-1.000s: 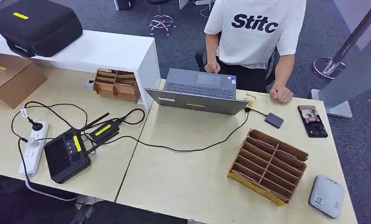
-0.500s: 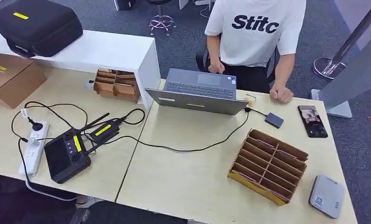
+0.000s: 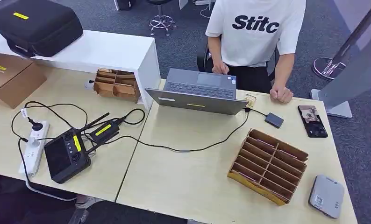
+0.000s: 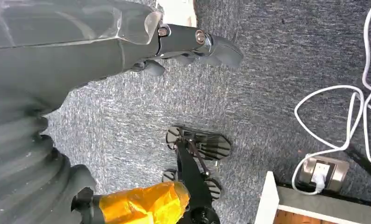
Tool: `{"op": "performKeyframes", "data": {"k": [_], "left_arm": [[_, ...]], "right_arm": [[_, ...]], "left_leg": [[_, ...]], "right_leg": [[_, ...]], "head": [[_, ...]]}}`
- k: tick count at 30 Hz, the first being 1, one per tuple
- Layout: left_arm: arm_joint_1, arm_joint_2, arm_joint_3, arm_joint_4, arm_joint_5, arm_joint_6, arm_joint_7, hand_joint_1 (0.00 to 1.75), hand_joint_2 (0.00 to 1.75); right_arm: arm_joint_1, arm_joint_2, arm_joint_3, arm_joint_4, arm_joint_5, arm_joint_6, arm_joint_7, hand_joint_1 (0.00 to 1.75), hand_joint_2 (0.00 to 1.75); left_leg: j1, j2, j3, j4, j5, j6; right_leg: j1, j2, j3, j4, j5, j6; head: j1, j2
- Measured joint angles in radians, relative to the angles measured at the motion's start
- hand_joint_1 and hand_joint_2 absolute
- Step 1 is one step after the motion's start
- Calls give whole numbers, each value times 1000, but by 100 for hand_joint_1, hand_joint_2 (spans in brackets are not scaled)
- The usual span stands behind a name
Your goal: Pass the card to the sensor for recognition and then transmit it.
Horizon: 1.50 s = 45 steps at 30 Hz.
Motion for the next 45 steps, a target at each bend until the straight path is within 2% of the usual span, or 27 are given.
{"op": "performKeyframes", "data": {"k": [10,17,33,45], "left_arm": [[2,3,8,2,2,-3,0,0,175],[4,8,9,2,2,-8,1,0,175],[6,11,10,5,-2,-10,2,0,175],[6,17,11,8,-13,-16,11,0,175]], "right_arm": [[-8,-53,13,35,48,106,34,175,175],[-36,-96,61,76,65,201,83,175,175],[-56,-151,141,137,48,265,120,175,175],[-61,-201,221,176,12,357,170,175,175]], "left_leg": [[0,0,-1,0,0,0],[0,0,-1,0,0,0],[0,-1,-1,0,0,0],[0,-1,-1,0,0,0]], "right_leg": [[0,-1,0,0,0,0],[0,-1,0,0,0,0],[0,-1,0,0,0,0],[0,-1,0,0,0,0]], "head": [[0,0],[0,0],[0,0],[0,0]]}}
